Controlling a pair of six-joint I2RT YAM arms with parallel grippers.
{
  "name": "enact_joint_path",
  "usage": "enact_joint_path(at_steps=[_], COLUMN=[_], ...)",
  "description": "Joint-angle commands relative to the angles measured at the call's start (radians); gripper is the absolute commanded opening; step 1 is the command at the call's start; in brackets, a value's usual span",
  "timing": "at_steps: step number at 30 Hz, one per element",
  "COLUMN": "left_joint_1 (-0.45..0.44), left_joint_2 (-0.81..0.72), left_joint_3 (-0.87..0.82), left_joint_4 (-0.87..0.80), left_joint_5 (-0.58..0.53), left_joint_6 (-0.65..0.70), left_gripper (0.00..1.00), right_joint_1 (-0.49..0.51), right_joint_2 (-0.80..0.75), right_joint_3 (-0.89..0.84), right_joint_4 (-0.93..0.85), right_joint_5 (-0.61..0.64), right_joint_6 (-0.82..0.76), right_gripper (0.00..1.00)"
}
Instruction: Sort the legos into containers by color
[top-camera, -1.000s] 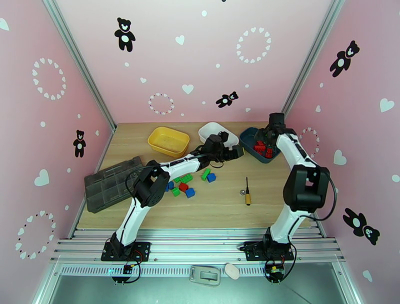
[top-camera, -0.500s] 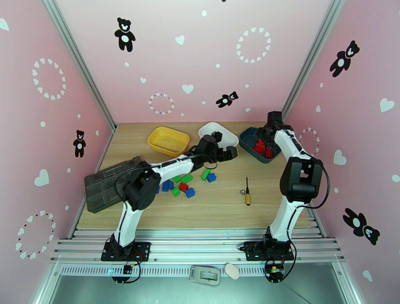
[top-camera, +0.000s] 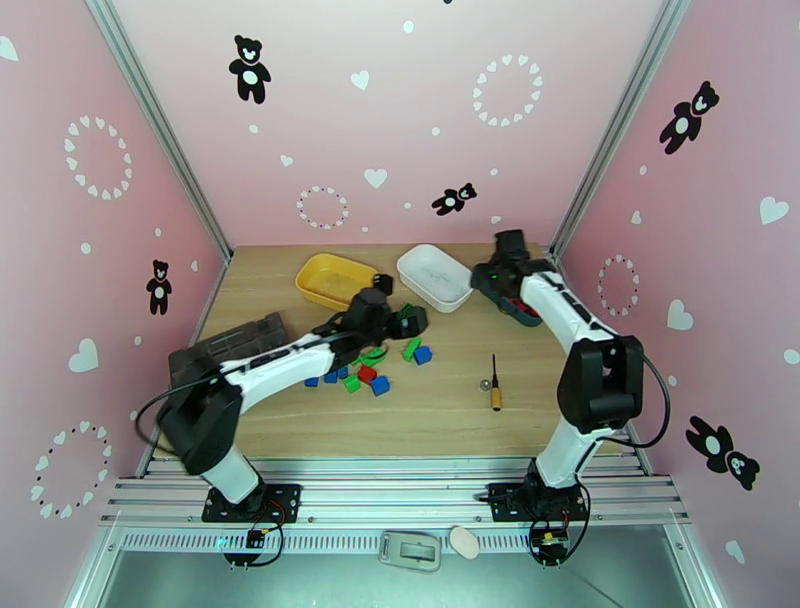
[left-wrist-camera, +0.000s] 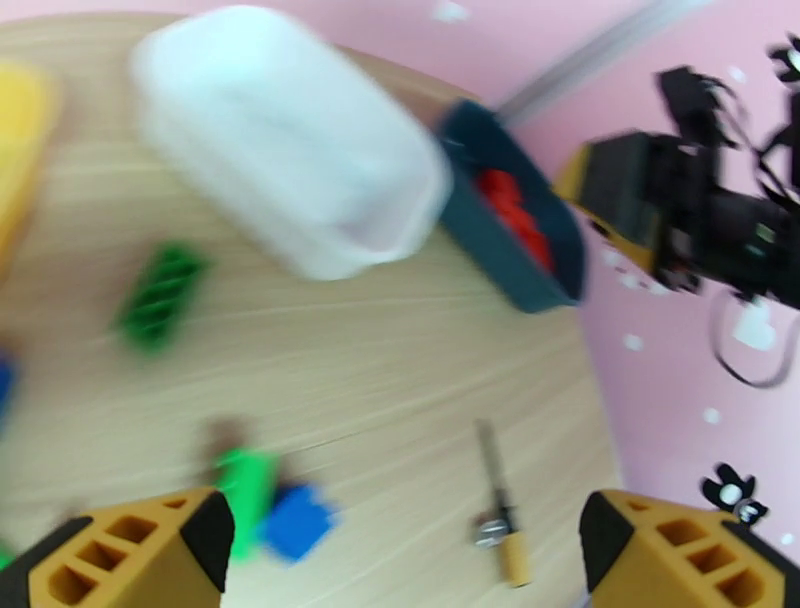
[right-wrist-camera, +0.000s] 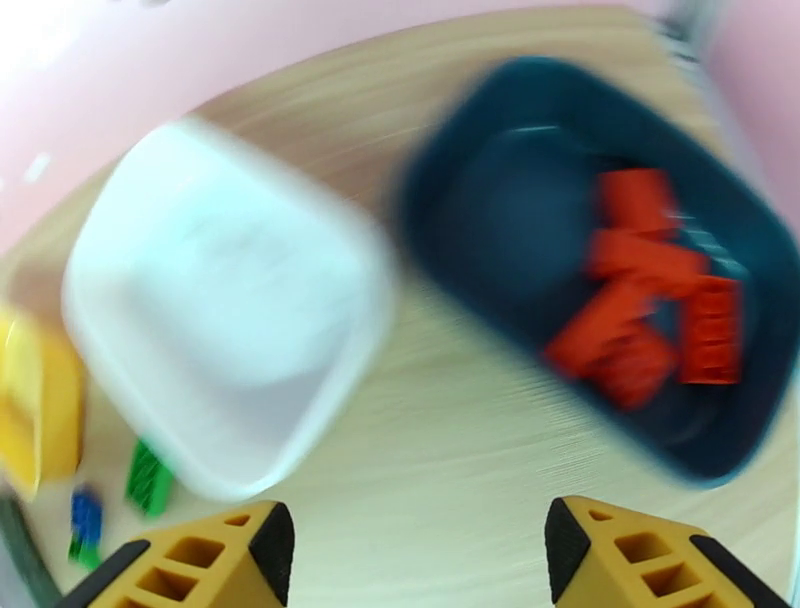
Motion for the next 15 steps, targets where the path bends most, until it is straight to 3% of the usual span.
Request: enact_joint_path(at_steps=[1, 7, 15], left_joint_1=[0.04, 0.112, 0.299], left_joint_2=[-0.106, -0.255, -0.404], left_joint_3=[-0.083, -0.196, -0.362], left_joint_4=[-0.058, -0.141, -0.154], left_joint_5=[-0.093, -0.116, 0.011], left_joint_6=[-0.001, -0.011, -0.07], left_gripper=[0.98, 0.98, 0.98], right_joint_1=[0.093, 0.282, 0.486], right_joint_2=[-0.021, 0.017, 0.119], right_joint_3=[-0.028, -0.018, 0.003], right_joint_4=[0.003, -0.008, -0.039], right_joint_5=[0.006, -0.021, -0.116], right_joint_6=[-0.022, -0.075, -0.184], right_gripper=[0.69, 0.67, 0.67])
